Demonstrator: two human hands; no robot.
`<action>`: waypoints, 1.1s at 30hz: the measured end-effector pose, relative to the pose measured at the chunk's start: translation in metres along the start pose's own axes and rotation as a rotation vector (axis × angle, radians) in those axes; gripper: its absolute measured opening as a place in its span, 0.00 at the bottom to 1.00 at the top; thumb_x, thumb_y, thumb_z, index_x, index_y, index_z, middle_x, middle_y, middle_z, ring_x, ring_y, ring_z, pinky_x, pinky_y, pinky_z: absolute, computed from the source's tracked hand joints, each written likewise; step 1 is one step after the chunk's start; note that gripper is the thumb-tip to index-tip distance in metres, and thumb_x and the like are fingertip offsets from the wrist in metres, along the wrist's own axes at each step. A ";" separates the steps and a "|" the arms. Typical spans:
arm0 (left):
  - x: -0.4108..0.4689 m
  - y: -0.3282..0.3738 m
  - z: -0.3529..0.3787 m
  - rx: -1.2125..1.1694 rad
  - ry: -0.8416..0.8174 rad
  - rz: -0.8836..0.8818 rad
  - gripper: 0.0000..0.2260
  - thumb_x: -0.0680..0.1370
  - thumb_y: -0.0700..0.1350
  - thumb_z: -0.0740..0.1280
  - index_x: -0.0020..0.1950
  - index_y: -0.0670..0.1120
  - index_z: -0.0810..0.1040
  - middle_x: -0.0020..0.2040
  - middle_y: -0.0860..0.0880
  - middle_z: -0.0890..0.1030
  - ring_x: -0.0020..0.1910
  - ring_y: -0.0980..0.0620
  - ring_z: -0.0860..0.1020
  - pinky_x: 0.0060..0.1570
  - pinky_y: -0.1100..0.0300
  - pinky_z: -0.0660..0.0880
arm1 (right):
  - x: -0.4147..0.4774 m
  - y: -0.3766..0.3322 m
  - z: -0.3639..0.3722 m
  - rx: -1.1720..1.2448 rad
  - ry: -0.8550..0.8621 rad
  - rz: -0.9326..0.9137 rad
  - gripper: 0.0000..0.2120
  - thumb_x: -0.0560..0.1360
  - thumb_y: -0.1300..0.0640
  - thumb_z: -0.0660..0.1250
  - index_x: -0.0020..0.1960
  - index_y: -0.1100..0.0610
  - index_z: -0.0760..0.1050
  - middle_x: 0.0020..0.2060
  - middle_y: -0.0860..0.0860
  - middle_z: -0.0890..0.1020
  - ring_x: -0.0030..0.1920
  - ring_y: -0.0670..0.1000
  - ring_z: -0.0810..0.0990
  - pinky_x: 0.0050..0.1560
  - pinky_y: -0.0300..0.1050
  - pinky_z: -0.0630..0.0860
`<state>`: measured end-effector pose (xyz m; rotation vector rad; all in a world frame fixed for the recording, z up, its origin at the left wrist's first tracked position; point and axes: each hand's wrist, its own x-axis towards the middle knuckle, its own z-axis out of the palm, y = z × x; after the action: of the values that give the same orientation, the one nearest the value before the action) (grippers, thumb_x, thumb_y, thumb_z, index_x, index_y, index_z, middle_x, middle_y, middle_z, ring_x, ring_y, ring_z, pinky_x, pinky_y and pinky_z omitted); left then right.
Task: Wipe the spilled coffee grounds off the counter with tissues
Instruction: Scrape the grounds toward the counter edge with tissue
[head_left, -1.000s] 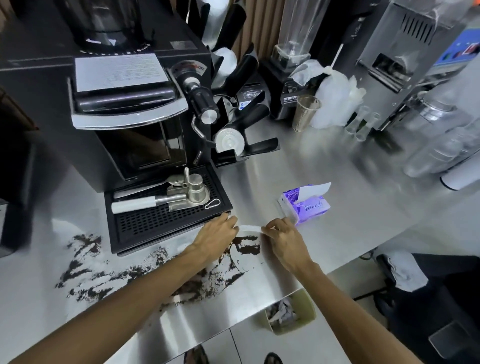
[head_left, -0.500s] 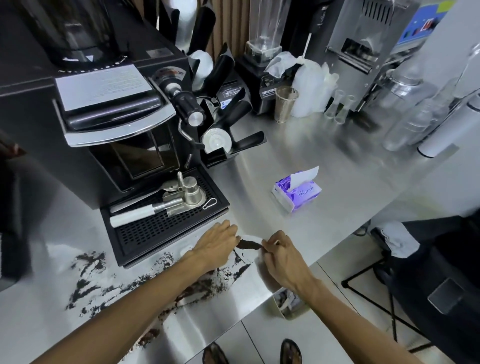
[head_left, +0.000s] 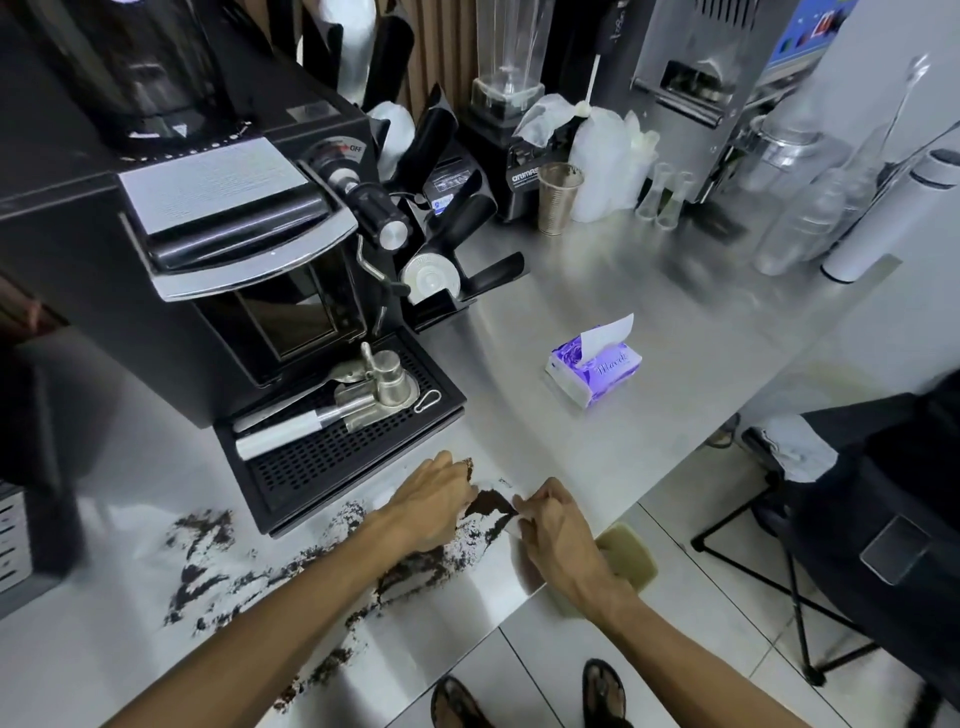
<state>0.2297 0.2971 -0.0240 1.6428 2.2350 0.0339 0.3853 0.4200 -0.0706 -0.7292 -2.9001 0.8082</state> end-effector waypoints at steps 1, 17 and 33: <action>-0.001 -0.001 0.002 -0.014 0.003 -0.004 0.22 0.74 0.29 0.62 0.65 0.45 0.77 0.49 0.51 0.72 0.51 0.52 0.65 0.52 0.60 0.69 | -0.001 -0.003 0.000 -0.018 0.006 -0.015 0.08 0.76 0.61 0.60 0.49 0.55 0.78 0.38 0.50 0.74 0.47 0.48 0.69 0.45 0.38 0.69; -0.007 -0.001 0.020 -0.211 0.160 -0.162 0.12 0.76 0.53 0.70 0.57 0.49 0.81 0.50 0.54 0.71 0.50 0.56 0.69 0.46 0.65 0.66 | -0.007 -0.029 0.009 0.075 0.084 0.143 0.07 0.77 0.52 0.67 0.44 0.56 0.79 0.40 0.50 0.72 0.39 0.50 0.76 0.36 0.38 0.70; -0.004 -0.007 0.022 -0.166 0.223 -0.015 0.10 0.78 0.52 0.67 0.55 0.50 0.84 0.60 0.57 0.75 0.57 0.57 0.69 0.49 0.68 0.71 | -0.001 -0.036 0.006 0.156 0.157 0.200 0.17 0.74 0.51 0.70 0.61 0.54 0.77 0.43 0.49 0.78 0.39 0.49 0.79 0.41 0.44 0.76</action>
<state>0.2312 0.2872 -0.0455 1.6004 2.3325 0.4066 0.3700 0.3897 -0.0576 -1.0267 -2.6210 0.9365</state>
